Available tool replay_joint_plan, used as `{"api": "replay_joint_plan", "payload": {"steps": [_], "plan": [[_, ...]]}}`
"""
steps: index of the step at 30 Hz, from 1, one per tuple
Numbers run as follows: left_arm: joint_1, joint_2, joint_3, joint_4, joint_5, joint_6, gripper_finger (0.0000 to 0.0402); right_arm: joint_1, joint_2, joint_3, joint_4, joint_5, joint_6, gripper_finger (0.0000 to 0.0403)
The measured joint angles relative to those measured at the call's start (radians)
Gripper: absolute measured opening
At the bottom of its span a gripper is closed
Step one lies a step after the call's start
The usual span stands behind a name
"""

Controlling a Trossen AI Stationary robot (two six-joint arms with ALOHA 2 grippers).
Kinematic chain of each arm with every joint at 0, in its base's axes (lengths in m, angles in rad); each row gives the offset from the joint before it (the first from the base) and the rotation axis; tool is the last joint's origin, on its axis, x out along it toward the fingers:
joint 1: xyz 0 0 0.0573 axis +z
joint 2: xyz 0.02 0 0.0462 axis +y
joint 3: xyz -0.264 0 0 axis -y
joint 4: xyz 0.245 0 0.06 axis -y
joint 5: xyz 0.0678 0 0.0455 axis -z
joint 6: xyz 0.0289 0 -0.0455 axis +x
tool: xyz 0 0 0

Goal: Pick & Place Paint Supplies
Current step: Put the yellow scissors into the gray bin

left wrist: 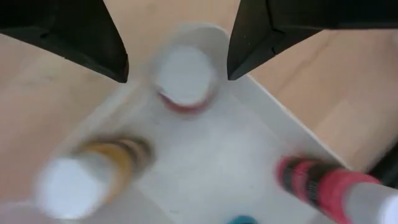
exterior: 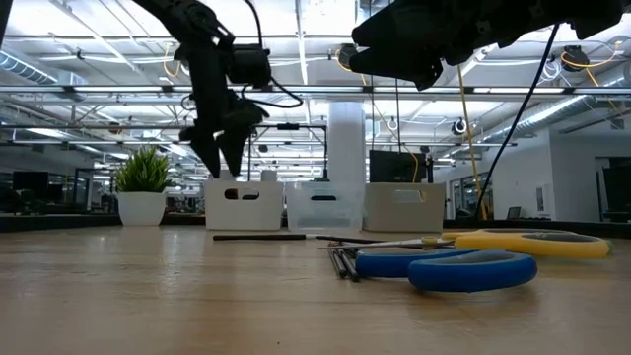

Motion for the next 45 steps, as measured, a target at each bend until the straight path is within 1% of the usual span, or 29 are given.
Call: {"api": "replay_joint_plan", "payload": {"steps": [2, 5, 9, 13, 16, 18, 20, 27, 31, 34, 35, 37, 42, 43, 45], "plan": [[-0.009, 0.000, 0.041, -0.041, 0.020, 0.000, 0.0285, 0.000, 0.000, 0.000, 0.000, 0.000, 0.000, 0.0219], [-0.036, -0.004, 0.113, -0.091, 0.019, 0.023, 0.0285, 0.000, 0.000, 0.000, -0.004, 0.000, 0.000, 0.0217], [-0.090, -0.051, 0.173, -0.104, 0.013, 0.075, 0.0285, 0.000, 0.000, 0.000, -0.022, 0.000, 0.006, 0.0215], [-0.146, -0.140, 0.185, -0.096, -0.041, 0.081, 0.0285, 0.004, 0.000, 0.000, -0.030, 0.000, 0.008, 0.0218], [-0.204, -0.231, 0.164, -0.079, -0.092, 0.100, 0.0285, 0.014, 0.000, 0.000, -0.040, -0.001, 0.008, 0.0219], [-0.266, -0.300, 0.113, -0.025, -0.120, 0.133, 0.0285, 0.023, 0.000, 0.000, -0.045, -0.001, 0.008, 0.0217], [-0.339, -0.375, 0.033, 0.053, -0.124, 0.159, 0.0285, 0.035, 0.000, 0.000, -0.048, -0.001, 0.008, 0.0215], [-0.594, -0.628, -0.360, 0.517, -0.140, 0.173, 0.0285, 0.059, 0.000, 0.000, -0.055, -0.002, 0.008, 0.0216], [-0.701, -0.735, -0.550, 0.777, -0.141, 0.221, 0.0285, 0.058, 0.000, 0.000, -0.053, -0.001, 0.013, 0.0219], [-0.746, -0.786, -0.648, 0.907, -0.140, 0.239, 0.0285, 0.059, 0.000, 0.000, -0.077, -0.007, 0.057, 0.0218], [-0.754, -0.801, -0.669, 0.930, -0.140, 0.239, 0.0285, 0.062, 0.000, 0.000, -0.101, -0.026, 0.059, 0.0218], [-0.756, -0.825, -0.690, 0.962, -0.141, 0.236, 0.0285, 0.072, 0.000, 0.017, -0.218, -0.068, 0.081, 0.0218], [-0.753, -0.846, -0.698, 0.961, -0.141, 0.206, 0.0285, 0.104, 0.009, 0.136, -0.727, -0.074, 0.260, 0.0219], [-0.752, -0.845, -0.699, 0.960, -0.141, 0.206, 0.0285, 0.109, 0.012, 0.150, -0.807, -0.074, 0.284, 0.0218], [-0.752, -0.843, -0.699, 0.961, -0.141, 0.204, 0.0285, 0.121, 0.013, 0.158, -0.904, -0.075, 0.325, 0.0216]]}}
